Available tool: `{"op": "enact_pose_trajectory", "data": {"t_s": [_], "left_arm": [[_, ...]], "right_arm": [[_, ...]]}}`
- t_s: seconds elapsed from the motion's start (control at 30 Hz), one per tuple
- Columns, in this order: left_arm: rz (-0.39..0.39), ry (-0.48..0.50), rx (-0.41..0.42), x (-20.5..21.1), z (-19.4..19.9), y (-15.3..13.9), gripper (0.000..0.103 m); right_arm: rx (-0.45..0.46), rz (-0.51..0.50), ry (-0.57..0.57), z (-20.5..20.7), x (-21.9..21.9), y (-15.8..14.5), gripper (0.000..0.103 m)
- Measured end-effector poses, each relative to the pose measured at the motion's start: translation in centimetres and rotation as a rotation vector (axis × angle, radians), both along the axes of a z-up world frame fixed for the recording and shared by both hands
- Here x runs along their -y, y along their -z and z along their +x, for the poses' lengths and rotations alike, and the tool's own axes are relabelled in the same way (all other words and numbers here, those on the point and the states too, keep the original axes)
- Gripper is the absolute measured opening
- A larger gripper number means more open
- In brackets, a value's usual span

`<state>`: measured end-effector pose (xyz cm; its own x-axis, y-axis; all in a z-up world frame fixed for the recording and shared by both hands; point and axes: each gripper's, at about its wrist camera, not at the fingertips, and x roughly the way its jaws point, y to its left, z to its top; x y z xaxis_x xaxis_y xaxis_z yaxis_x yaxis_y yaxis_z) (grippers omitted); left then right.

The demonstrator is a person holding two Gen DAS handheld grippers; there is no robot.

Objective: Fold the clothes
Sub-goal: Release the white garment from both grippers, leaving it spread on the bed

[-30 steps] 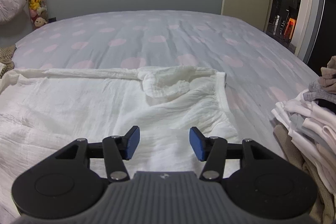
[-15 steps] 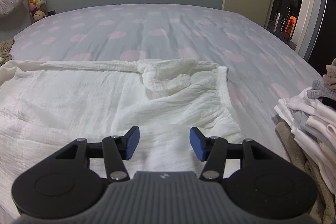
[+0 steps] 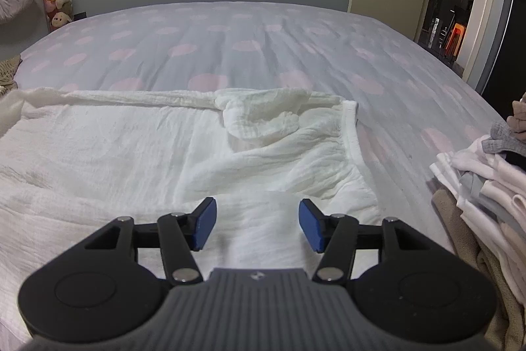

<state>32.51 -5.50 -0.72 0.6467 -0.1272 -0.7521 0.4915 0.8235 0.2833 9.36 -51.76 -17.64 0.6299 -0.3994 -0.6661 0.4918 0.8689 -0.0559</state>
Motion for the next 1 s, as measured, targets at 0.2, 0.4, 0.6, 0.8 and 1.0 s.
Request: {"op": "enact_pose_trajectory", "data": {"t_s": [0.2,0.4,0.6,0.8,1.0], "left_arm": [[0.067,-0.094,0.060,-0.3,6.9,-0.7,0.003],[0.124,-0.139,0.069,0.4,12.6,1.5,0.003],[0.116,-0.146,0.067,0.8,13.6,4.0,0.009],[0.071,-0.130,0.072,-0.9,9.8,3.8,0.044],[0.024,-0.119,0.039,-4.0,3.9,3.0,0.044]], "right_arm": [[-0.009,-0.007,0.010,0.2,0.0,0.2,0.059],[-0.046,-0.003,0.010,1.3,0.1,1.1,0.059],[-0.084,0.002,0.004,2.3,0.3,2.1,0.059],[-0.082,0.012,0.008,2.3,0.4,2.1,0.059],[-0.060,0.005,0.005,1.8,0.1,1.5,0.059]]}}
